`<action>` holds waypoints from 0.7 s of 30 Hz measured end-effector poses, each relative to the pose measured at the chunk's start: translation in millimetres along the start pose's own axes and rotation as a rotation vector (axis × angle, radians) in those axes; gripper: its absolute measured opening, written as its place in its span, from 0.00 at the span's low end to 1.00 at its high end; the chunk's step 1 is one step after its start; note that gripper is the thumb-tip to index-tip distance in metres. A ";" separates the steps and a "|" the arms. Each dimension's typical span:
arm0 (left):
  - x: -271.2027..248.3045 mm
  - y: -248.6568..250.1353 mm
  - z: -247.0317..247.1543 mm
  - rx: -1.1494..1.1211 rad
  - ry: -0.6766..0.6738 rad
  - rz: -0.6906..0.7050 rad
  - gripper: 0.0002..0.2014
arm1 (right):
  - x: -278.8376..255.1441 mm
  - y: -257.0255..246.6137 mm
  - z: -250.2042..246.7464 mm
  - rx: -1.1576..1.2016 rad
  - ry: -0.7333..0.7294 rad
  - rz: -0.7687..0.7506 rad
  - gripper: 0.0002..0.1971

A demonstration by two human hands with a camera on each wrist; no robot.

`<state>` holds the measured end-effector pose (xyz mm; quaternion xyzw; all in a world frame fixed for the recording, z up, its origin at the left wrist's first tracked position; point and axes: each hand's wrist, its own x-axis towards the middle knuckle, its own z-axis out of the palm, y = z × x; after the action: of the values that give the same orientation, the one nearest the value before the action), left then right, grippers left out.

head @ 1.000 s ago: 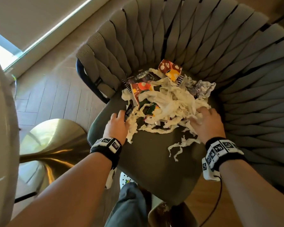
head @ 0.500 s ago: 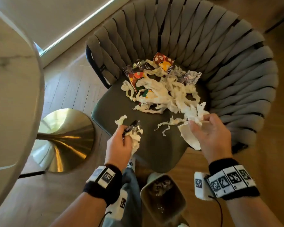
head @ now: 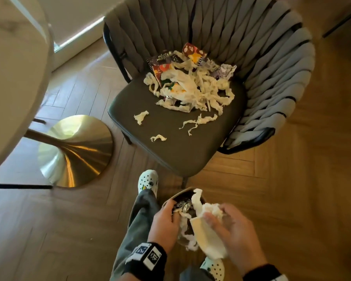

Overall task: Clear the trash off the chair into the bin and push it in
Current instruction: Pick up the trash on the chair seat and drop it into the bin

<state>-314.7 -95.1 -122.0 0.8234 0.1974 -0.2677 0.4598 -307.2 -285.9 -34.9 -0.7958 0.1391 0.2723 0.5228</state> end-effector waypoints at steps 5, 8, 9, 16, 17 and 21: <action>43.0 -68.2 52.0 0.190 -0.068 -0.138 0.07 | 53.9 96.4 53.6 -0.124 0.002 0.146 0.12; 74.2 -101.6 81.6 0.236 -0.130 -0.219 0.16 | 100.5 157.5 83.7 -0.251 0.016 0.248 0.14; 80.9 -110.2 88.6 0.219 -0.155 -0.246 0.21 | 113.1 172.9 92.3 -0.302 0.007 0.289 0.14; 88.3 -111.3 68.7 0.348 -0.297 -0.176 0.34 | 136.7 187.5 97.0 -0.387 -0.070 0.278 0.18; 84.9 -97.5 55.8 0.329 -0.232 -0.118 0.26 | 132.3 175.6 91.3 -0.403 -0.044 0.253 0.16; 94.0 -17.9 -14.8 0.182 0.299 0.261 0.10 | 124.0 100.4 65.0 -0.295 0.091 0.121 0.08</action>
<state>-247.9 -66.0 -185.8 0.9107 0.1300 -0.0973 0.3797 -275.9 -260.7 -202.4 -0.8656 0.1688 0.2843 0.3761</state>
